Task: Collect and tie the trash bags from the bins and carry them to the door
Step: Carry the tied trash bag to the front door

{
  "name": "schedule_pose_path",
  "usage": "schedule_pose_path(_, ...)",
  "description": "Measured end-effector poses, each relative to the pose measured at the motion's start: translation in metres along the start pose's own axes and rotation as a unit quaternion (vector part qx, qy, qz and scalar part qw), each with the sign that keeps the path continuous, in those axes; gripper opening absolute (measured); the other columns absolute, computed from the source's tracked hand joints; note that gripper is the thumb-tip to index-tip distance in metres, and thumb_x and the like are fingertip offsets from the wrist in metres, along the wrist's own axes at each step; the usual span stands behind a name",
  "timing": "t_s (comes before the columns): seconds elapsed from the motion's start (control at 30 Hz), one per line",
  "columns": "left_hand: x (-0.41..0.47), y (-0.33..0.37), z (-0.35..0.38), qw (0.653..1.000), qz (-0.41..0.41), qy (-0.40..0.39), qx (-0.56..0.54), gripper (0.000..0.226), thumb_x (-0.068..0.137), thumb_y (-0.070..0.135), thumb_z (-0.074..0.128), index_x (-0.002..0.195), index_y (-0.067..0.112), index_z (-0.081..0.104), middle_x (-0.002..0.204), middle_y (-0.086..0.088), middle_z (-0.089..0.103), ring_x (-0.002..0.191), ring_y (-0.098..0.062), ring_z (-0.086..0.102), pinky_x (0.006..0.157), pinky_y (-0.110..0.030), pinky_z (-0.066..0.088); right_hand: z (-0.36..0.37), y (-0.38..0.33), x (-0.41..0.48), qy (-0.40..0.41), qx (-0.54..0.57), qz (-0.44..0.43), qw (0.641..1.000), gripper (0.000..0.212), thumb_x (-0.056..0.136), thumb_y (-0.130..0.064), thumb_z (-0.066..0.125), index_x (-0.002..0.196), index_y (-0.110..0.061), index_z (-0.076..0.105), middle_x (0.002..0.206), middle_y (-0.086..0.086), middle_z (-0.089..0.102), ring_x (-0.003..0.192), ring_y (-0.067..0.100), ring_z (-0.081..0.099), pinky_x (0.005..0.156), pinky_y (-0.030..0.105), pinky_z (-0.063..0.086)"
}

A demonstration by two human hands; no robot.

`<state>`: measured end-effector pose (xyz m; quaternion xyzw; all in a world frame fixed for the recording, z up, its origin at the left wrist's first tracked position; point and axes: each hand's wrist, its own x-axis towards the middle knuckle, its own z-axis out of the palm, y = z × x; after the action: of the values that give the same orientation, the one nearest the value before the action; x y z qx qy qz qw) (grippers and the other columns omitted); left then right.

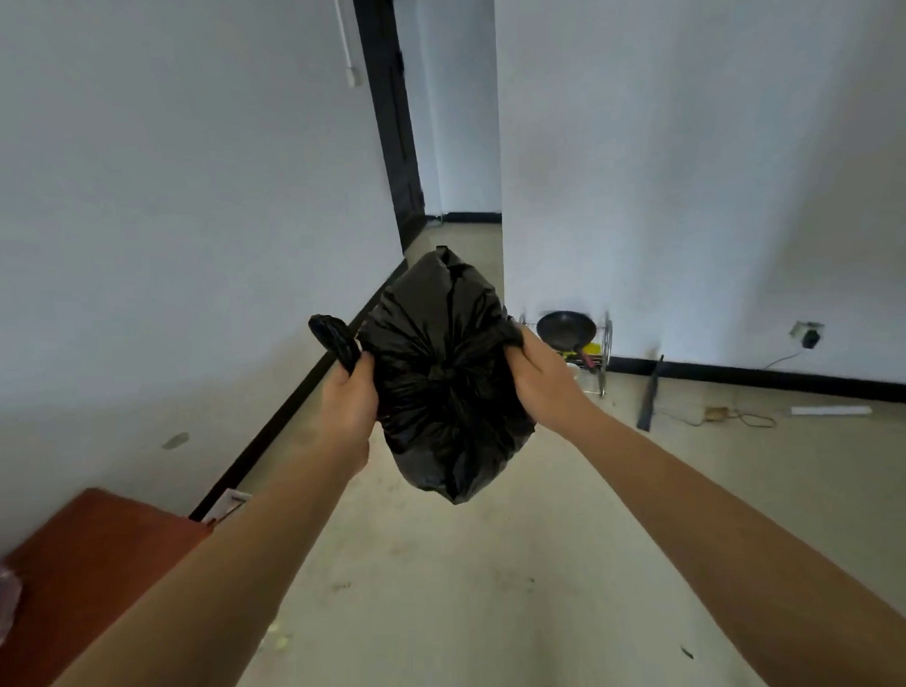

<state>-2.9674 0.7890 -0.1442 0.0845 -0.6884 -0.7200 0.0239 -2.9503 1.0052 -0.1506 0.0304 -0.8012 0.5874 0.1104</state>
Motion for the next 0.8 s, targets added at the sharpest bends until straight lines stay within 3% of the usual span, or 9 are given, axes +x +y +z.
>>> schedule_pose_path(0.07,0.055,0.017,0.013,1.0,0.009,-0.005,-0.023,0.039,0.099,0.036,0.051,0.13,0.012,0.056,0.118,-0.005,0.07,0.105,-0.021,0.068,0.093,-0.042,0.054,0.003,-0.002,0.063,0.012,-0.002,0.015,1.0,0.032,0.103,-0.022,0.037,0.128,-0.02,0.057,0.118,-0.004,0.061,0.113,0.016,0.054,0.099,0.033,0.039)
schedule_pose_path(0.13,0.11,0.026,0.02,0.999,0.018,0.006,-0.042,0.045,0.097,0.034,0.056,0.134,0.01,0.05,0.121,-0.008,0.068,0.1,-0.016,0.067,0.091,-0.038,0.054,0.014,0.004,0.121,0.006,-0.002,0.029,1.0,0.034,0.104,-0.022,0.037,0.133,-0.02,0.054,0.12,-0.005,0.059,0.114,0.015,0.052,0.098,0.03,0.037)
schedule_pose_path(0.23,0.196,0.025,0.027,0.997,0.03,0.009,-0.077,0.056,0.093,0.031,0.062,0.143,0.016,0.04,0.13,-0.009,0.061,0.105,-0.016,0.065,0.089,-0.036,0.053,0.037,0.027,0.212,-0.011,-0.014,0.029,0.999,0.033,0.103,-0.025,0.035,0.13,-0.02,0.054,0.119,-0.005,0.061,0.114,0.017,0.054,0.098,0.034,0.04)
schedule_pose_path(0.33,0.286,0.018,0.03,0.996,0.051,-0.011,-0.079,0.061,0.086,0.024,0.061,0.143,0.02,0.037,0.127,-0.008,0.059,0.103,-0.017,0.063,0.082,-0.035,0.052,0.063,0.046,0.304,-0.007,-0.005,0.026,1.0,0.033,0.104,-0.023,0.034,0.131,-0.019,0.052,0.117,-0.007,0.058,0.11,0.014,0.052,0.094,0.031,0.038)
schedule_pose_path(0.4,0.351,0.014,0.028,0.997,0.056,-0.018,-0.056,0.071,0.079,0.026,0.063,0.144,0.022,0.035,0.139,-0.015,0.051,0.111,-0.021,0.06,0.091,-0.04,0.052,0.084,0.058,0.366,-0.007,0.007,0.033,0.999,0.036,0.105,-0.023,0.033,0.136,-0.021,0.049,0.119,-0.008,0.055,0.111,0.012,0.049,0.094,0.028,0.034)
schedule_pose_path(0.47,0.414,0.018,0.028,0.998,0.048,-0.024,-0.041,0.079,0.076,0.03,0.065,0.147,0.028,0.031,0.146,-0.009,0.045,0.126,-0.023,0.053,0.105,-0.045,0.046,0.107,0.069,0.428,-0.014,0.017,0.041,0.999,0.036,0.105,-0.024,0.033,0.138,-0.02,0.049,0.123,-0.006,0.056,0.115,0.014,0.051,0.099,0.032,0.038)
schedule_pose_path(0.6,0.541,0.039,0.04,0.998,0.042,-0.054,-0.011,0.049,0.086,0.02,0.058,0.133,0.021,0.045,0.127,-0.005,0.06,0.116,-0.023,0.06,0.093,-0.037,0.05,0.132,0.079,0.547,-0.028,0.013,0.048,0.998,0.027,0.106,-0.023,0.033,0.124,-0.018,0.053,0.11,-0.007,0.058,0.103,0.01,0.055,0.088,0.021,0.041)
schedule_pose_path(0.73,0.657,0.057,0.074,0.998,0.026,-0.05,0.028,0.042,0.089,0.02,0.057,0.13,0.022,0.051,0.119,-0.001,0.065,0.109,-0.018,0.063,0.09,-0.035,0.051,0.133,0.1,0.658,-0.011,0.013,0.07,0.997,0.036,0.104,-0.028,0.036,0.138,-0.021,0.047,0.122,-0.005,0.057,0.115,0.016,0.053,0.1,0.034,0.04)
schedule_pose_path(0.8,0.71,0.055,0.096,0.997,0.025,-0.055,0.053,0.042,0.09,0.019,0.057,0.132,0.019,0.051,0.119,0.001,0.066,0.109,-0.016,0.064,0.091,-0.034,0.052,0.129,0.117,0.709,-0.002,0.022,0.076,0.997,0.037,0.104,-0.027,0.038,0.141,-0.022,0.043,0.12,-0.006,0.056,0.112,0.014,0.052,0.097,0.032,0.039)
